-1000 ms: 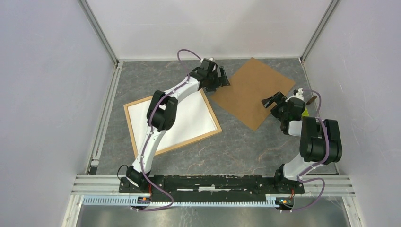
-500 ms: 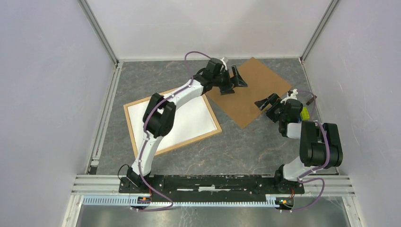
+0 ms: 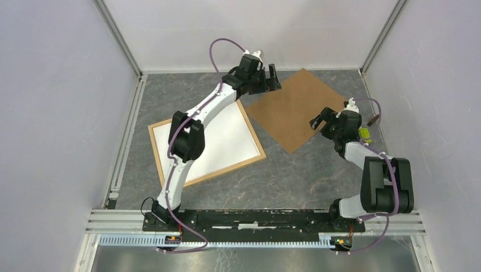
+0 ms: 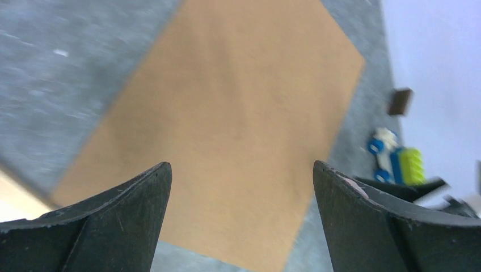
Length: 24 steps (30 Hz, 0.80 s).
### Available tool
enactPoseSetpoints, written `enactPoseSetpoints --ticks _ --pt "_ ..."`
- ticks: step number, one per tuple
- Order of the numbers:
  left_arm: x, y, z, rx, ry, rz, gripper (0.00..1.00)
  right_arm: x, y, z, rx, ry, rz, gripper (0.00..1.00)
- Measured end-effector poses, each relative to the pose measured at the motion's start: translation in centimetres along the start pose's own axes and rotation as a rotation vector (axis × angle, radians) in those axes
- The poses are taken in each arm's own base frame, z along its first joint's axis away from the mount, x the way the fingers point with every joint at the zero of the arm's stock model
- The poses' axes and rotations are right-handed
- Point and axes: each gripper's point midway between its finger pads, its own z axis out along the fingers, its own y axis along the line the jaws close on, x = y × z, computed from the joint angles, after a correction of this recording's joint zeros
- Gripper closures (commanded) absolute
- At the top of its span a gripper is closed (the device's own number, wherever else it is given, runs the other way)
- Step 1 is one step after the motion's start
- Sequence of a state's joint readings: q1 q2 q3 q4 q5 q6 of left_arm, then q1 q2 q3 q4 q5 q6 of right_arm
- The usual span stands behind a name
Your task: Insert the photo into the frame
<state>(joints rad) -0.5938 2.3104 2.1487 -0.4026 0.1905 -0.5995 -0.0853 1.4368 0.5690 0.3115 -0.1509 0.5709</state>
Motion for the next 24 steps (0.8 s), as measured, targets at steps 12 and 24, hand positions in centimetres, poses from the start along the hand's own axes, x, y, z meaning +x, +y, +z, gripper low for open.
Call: enactPoseSetpoints --ticks 12,24 --pt "2.1 11.3 3.7 -0.318 0.046 0.093 0.01 0.8 0.4 1.9 0.112 0.135 -0.112 0.02" --pt "3.8 13.5 4.5 -0.354 0.095 0.055 0.02 2.2 0.7 1.6 0.122 0.181 -0.102 0.02"
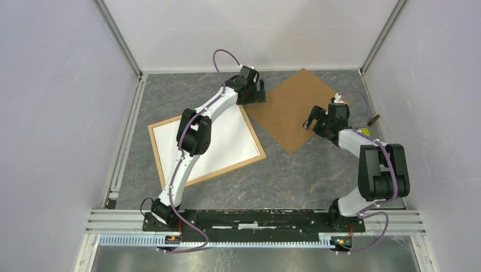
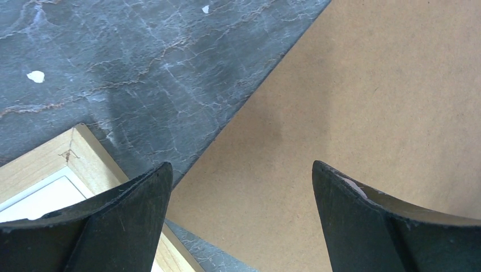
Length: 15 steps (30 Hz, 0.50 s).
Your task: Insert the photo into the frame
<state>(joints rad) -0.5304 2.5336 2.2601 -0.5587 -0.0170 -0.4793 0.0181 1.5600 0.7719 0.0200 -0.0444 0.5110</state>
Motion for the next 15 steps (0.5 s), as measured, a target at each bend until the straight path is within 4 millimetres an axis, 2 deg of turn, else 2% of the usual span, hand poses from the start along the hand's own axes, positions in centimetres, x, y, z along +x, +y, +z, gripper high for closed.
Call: enactPoseSetpoints --ticks 9,15 --pt "0.6 0.5 0.3 -0.013 0.02 -0.013 0.02 0.8 -0.1 0.3 0.013 0.029 0.036 0.02" --pt "0.9 -0.2 0.3 0.017 0.036 -0.047 0.03 1.2 -0.5 0.1 0.037 0.047 0.06 0.02"
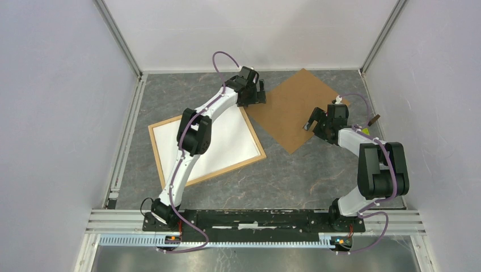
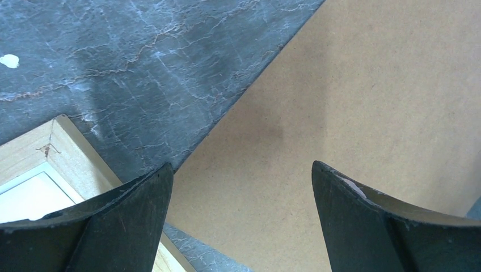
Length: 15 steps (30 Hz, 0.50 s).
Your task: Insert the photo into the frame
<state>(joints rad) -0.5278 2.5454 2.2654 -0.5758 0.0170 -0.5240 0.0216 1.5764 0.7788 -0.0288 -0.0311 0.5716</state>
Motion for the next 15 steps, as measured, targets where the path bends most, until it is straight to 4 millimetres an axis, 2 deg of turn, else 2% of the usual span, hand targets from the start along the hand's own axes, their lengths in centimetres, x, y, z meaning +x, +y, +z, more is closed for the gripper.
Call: enactPoseSetpoints --ticks 7,11,15 --pt "0.8 -0.9 -0.5 0.048 0.012 -0.048 0.04 0.3 -0.1 -0.3 0.023 0.03 0.065 0.02" --pt "2.8 -2.3 -1.4 0.09 0.046 -0.063 0.04 0.9 -0.2 -0.5 0.01 0.071 0.107 0.02" --pt "5.6 -4.2 -2.7 0.135 0.089 -0.078 0.05 0.7 -1.5 -0.7 0.038 0.086 0.123 0.02"
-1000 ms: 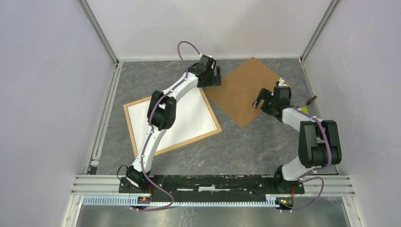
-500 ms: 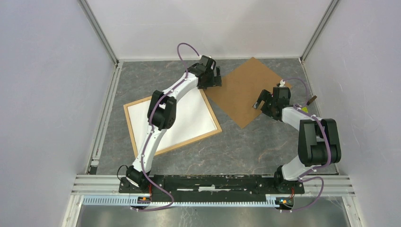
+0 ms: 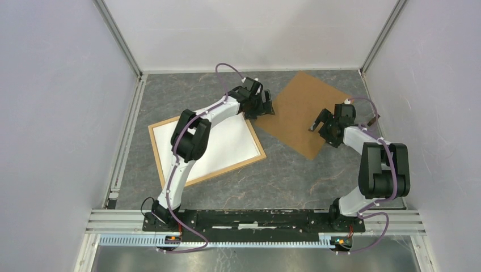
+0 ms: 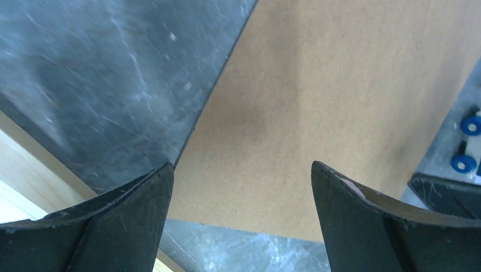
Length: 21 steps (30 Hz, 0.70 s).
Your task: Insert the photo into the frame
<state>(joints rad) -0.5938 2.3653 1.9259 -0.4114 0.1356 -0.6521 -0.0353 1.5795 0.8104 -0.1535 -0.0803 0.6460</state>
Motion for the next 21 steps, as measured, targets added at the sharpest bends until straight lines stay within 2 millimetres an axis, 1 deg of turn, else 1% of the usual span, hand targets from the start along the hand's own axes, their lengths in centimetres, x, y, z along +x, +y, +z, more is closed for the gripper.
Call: enactPoseSetpoints --ticks 2,4,8,13,18,21 --pt "1.1 -0.6 -0.4 0.029 0.024 -0.012 0.05 -0.3 -0.9 -0.1 0.029 -0.003 -0.007 0.02" --pt "1.8 -1.0 -0.6 0.052 0.044 -0.026 0.05 -0.2 -1.6 -0.3 0.053 0.002 -0.031 0.02" --pt "2.5 -1.5 -0.9 0.09 0.072 -0.048 0.04 0.0 -2.5 -0.5 0.09 0.01 -0.077 0.02" --pt "3.7 -1.5 -1.5 0.069 0.104 -0.044 0.03 0.2 -2.9 -0.6 0.099 0.022 -0.136 0.02" --pt "4.9 -1.5 -1.9 0.046 0.141 -0.032 0.03 0.3 -3.6 -0.8 0.106 0.037 -0.165 0.02" --pt "5.3 -1.8 -2.1 0.047 0.156 -0.02 0.03 0.3 -3.6 -0.9 0.097 0.044 -0.17 0.02"
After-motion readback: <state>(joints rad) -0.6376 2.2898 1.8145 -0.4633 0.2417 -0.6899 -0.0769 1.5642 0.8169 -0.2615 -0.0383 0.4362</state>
